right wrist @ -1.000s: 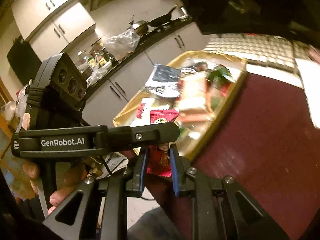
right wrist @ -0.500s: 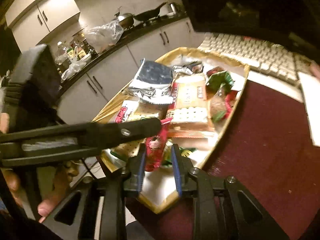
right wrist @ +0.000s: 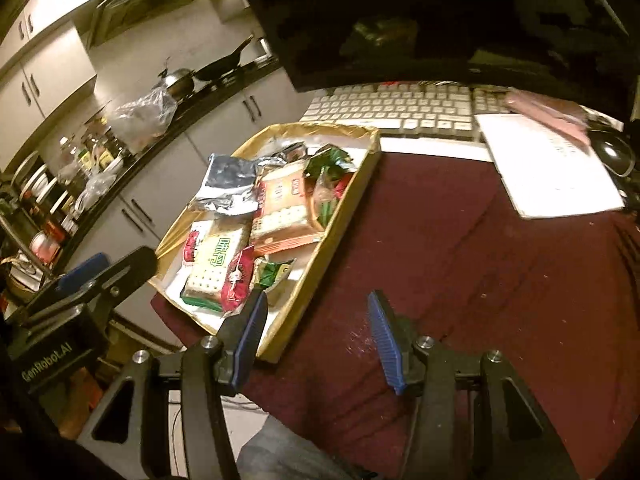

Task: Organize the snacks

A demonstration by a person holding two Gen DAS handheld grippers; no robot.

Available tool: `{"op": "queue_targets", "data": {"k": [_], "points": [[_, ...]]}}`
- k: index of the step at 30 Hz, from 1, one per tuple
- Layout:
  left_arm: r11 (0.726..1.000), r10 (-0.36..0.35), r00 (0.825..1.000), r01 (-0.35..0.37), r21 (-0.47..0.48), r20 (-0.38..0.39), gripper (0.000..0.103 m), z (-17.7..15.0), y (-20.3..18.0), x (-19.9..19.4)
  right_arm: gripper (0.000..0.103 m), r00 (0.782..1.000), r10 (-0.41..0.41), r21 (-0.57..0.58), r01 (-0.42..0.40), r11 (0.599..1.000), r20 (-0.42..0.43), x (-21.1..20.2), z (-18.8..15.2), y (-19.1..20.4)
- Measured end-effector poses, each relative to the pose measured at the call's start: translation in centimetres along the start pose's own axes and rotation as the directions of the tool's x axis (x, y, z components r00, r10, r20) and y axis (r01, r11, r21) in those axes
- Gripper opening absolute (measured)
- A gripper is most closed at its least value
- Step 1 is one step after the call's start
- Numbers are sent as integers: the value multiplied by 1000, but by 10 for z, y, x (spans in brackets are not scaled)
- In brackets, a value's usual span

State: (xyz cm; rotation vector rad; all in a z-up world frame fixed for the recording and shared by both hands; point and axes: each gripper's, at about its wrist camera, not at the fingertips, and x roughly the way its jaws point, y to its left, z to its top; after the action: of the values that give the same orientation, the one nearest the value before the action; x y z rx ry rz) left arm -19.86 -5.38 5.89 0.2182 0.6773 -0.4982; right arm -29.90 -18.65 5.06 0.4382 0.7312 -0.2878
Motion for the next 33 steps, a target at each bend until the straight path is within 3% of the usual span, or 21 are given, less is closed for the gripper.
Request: {"op": "queue_targets", "data": {"k": [16, 23, 33], "points": [[999, 13, 1000, -13, -41, 2, 91, -16, 2, -37, 55, 997, 13, -45, -10, 999, 73, -33, -6, 20], [997, 56, 998, -54, -57, 37, 91, -18, 6, -50, 56, 996, 6, -62, -1, 998, 87, -40, -9, 28], [996, 64, 997, -62, -62, 39, 91, -17, 10, -48, 57, 995, 1, -79, 6, 997, 98, -44, -10, 35]]}}
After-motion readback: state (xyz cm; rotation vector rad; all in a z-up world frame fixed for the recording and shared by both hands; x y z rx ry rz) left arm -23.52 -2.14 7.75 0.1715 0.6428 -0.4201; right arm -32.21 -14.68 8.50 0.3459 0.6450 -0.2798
